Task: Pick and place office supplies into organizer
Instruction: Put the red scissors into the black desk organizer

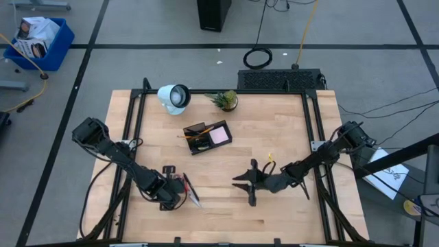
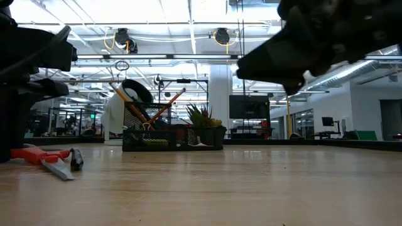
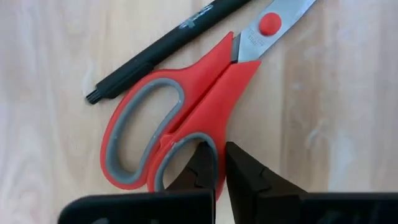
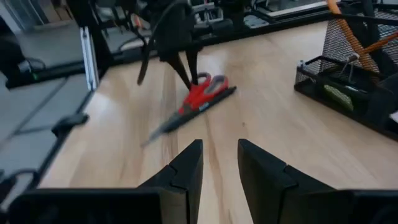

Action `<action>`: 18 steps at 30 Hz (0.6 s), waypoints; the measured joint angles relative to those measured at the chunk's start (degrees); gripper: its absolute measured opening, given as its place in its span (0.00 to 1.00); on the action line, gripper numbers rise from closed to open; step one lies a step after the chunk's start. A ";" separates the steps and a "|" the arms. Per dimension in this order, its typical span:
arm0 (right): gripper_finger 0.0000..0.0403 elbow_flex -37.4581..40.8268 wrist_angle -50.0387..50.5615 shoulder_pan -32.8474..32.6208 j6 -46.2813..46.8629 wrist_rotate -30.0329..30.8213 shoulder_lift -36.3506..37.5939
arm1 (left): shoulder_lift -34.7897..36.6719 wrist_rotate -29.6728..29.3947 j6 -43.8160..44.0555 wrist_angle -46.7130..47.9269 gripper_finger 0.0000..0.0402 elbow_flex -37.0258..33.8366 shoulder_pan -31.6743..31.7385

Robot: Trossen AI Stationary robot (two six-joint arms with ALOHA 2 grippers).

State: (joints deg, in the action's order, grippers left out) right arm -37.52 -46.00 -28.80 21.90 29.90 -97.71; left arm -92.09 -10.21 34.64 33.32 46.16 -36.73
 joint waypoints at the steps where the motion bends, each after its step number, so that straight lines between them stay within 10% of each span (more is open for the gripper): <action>1: 0.23 0.00 -0.80 0.87 0.18 -1.00 0.00 | 0.00 -0.34 0.00 0.40 0.02 0.27 0.02; 13: 0.23 0.00 -2.86 10.04 -0.76 -0.32 0.02 | 0.07 -4.31 -10.40 2.71 0.03 11.12 1.24; 18: 0.26 0.00 -4.94 15.35 8.17 -15.75 0.02 | 0.11 -8.11 -13.11 6.55 0.05 16.11 2.02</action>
State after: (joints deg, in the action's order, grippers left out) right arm -37.52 -50.94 -13.45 30.08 14.16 -97.69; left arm -91.98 -18.32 21.52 39.87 62.27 -34.70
